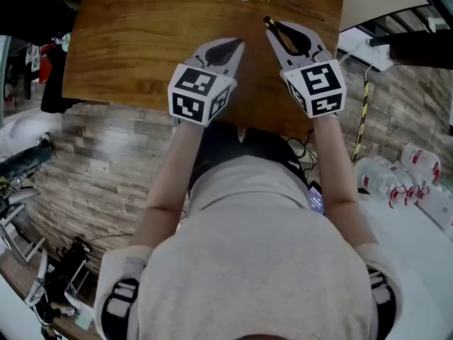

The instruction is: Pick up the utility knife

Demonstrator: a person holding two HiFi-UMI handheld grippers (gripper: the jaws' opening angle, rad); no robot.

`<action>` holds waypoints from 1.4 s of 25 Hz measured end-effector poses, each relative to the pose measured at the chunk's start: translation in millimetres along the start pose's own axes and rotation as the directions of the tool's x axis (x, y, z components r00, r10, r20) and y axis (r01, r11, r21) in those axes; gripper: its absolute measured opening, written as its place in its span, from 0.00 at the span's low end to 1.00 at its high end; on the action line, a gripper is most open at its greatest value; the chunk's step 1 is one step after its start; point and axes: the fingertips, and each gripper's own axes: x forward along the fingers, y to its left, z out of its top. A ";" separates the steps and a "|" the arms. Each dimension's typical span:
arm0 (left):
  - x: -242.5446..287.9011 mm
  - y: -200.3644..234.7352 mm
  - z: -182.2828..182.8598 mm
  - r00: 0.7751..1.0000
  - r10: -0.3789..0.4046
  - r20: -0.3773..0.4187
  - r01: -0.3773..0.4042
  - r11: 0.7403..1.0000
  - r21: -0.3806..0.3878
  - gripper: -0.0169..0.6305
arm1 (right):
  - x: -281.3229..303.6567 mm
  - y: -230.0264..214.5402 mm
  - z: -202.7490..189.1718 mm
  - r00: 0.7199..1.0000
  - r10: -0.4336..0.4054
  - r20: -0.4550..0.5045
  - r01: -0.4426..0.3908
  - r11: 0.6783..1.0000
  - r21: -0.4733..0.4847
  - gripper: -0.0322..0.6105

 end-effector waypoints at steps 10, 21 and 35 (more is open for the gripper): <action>-0.6 -21.6 46.6 0.997 -0.022 0.077 0.016 0.997 0.081 0.05 | -55.5 -21.3 46.0 0.977 -0.088 0.193 0.073 0.994 0.085 0.17; -15.4 -54.7 72.4 0.985 -0.095 0.147 0.078 0.990 0.117 0.05 | -92.7 -16.3 68.5 0.933 -0.135 0.334 0.075 0.979 0.188 0.17; -15.0 -62.4 65.4 0.987 -0.090 0.131 0.076 0.991 0.110 0.05 | -100.4 -5.1 55.8 0.938 -0.119 0.325 0.048 0.975 0.219 0.17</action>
